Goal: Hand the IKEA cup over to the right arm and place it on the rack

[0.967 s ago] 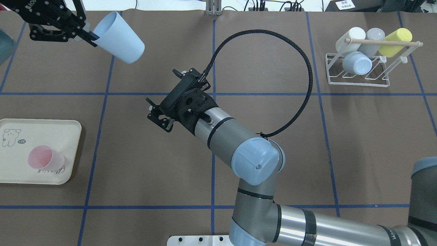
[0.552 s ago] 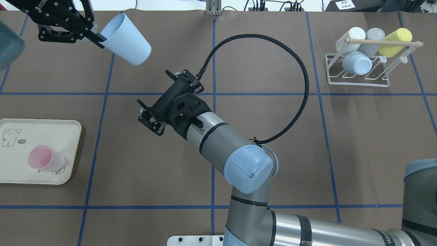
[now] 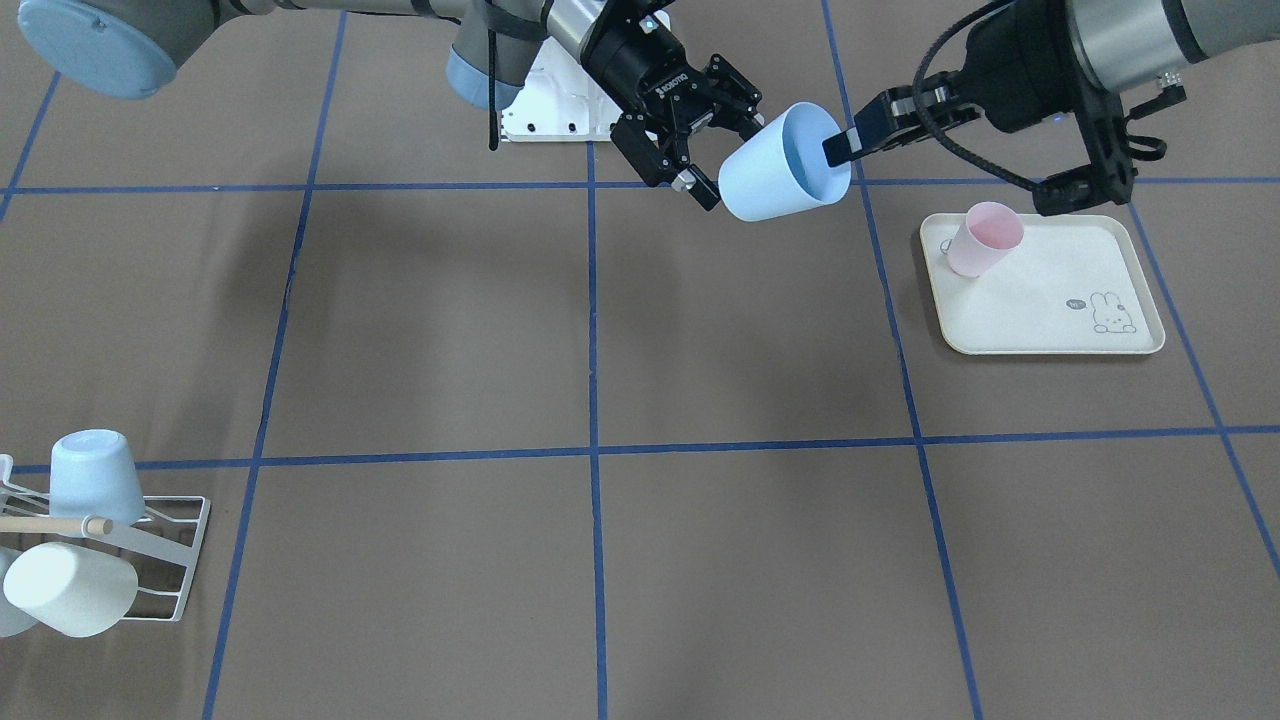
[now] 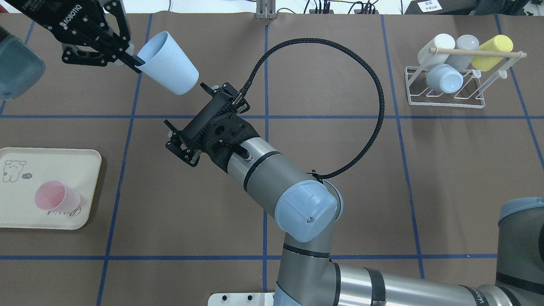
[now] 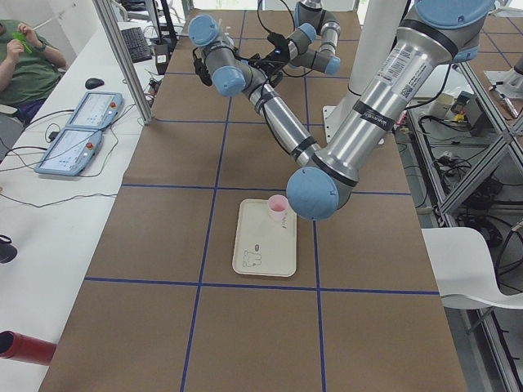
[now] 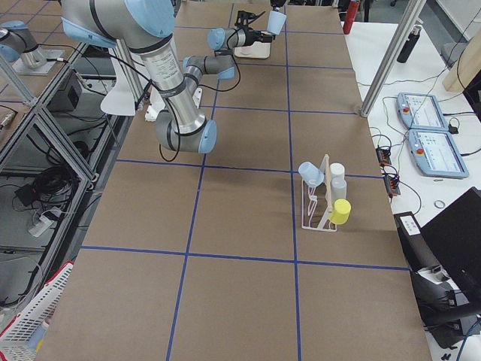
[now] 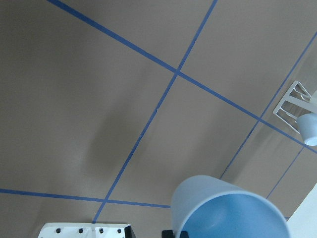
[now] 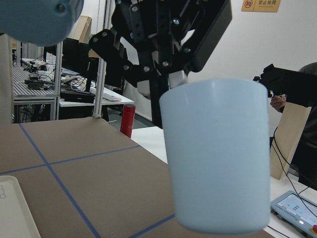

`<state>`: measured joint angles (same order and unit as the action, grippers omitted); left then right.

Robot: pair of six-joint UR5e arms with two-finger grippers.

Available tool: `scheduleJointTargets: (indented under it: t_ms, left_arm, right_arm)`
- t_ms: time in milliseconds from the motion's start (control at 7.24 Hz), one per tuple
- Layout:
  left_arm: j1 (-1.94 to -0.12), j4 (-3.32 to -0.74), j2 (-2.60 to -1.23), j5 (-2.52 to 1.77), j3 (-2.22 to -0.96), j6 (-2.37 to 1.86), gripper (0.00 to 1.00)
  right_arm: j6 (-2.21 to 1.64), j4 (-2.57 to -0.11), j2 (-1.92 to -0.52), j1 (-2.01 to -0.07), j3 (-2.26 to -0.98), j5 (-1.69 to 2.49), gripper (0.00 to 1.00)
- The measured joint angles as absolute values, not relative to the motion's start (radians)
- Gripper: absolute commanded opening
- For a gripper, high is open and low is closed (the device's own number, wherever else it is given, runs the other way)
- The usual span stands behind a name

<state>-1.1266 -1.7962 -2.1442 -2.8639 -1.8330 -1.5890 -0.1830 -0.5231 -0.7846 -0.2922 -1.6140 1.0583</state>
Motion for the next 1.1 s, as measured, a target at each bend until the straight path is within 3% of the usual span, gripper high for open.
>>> scheduleJointTargets:
  t_ms: [1105]
  left_arm:
    - [-1.125, -1.796, -2.144, -2.864, -1.834, -1.598, 0.00]
  right_arm:
    - [-0.153, -0.522, -0.802, -0.298, -1.618, 1.052, 0.98]
